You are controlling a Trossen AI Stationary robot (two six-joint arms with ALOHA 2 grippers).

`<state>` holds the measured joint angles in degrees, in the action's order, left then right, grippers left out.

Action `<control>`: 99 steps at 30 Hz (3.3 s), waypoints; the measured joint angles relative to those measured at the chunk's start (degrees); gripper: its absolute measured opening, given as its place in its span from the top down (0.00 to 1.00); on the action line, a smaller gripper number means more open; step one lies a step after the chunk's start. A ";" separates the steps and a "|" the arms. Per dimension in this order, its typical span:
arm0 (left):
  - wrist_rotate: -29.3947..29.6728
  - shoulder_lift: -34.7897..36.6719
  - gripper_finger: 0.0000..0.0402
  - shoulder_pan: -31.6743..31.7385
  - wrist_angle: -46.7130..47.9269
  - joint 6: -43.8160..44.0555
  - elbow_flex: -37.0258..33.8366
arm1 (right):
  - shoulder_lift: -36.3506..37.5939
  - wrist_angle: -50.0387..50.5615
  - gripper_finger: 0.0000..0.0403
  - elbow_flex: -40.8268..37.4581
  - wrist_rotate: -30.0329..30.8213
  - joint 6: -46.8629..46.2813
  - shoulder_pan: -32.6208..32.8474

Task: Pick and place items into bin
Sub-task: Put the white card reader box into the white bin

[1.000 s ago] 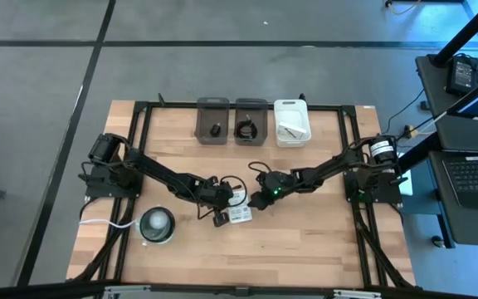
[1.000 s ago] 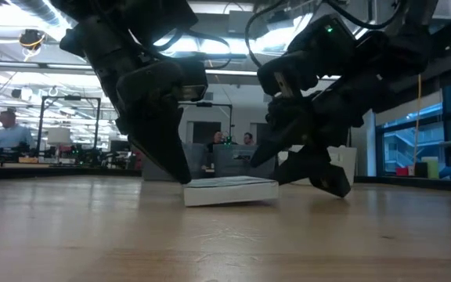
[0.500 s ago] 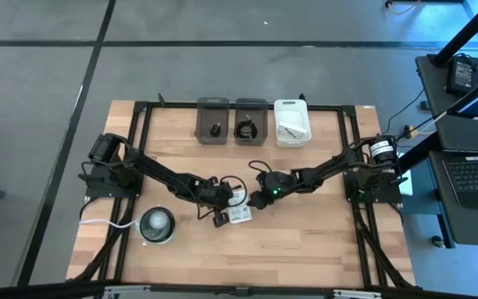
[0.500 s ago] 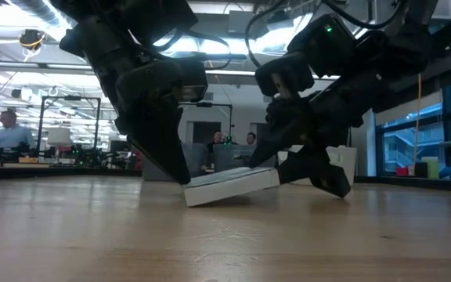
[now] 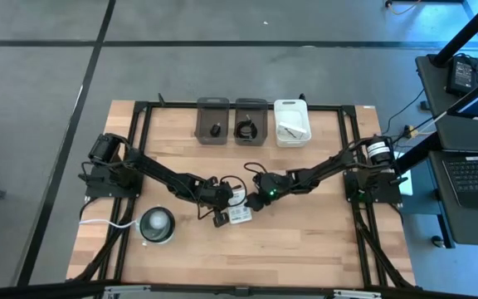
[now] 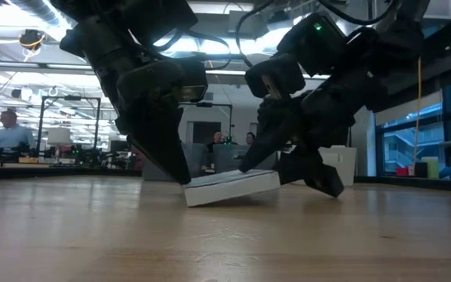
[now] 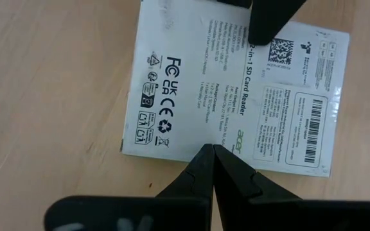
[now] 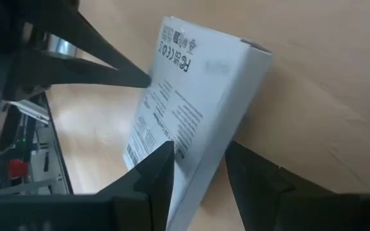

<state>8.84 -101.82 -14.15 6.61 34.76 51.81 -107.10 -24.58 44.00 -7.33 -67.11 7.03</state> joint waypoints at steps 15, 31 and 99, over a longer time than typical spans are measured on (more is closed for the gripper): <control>0.11 0.02 0.99 -0.07 0.39 0.00 -0.04 | -3.27 -0.01 0.70 6.47 -4.44 7.93 -0.04; 0.31 3.19 0.86 -0.09 1.36 -1.66 -0.17 | -3.02 1.44 0.78 6.96 -8.22 12.96 -0.83; 23.10 31.58 0.82 2.25 23.65 -7.52 -0.07 | 33.18 52.77 0.85 6.91 15.93 77.75 -46.38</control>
<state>31.94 -70.24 -11.90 30.26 27.24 51.75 -73.91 28.19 50.92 8.59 10.64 -39.35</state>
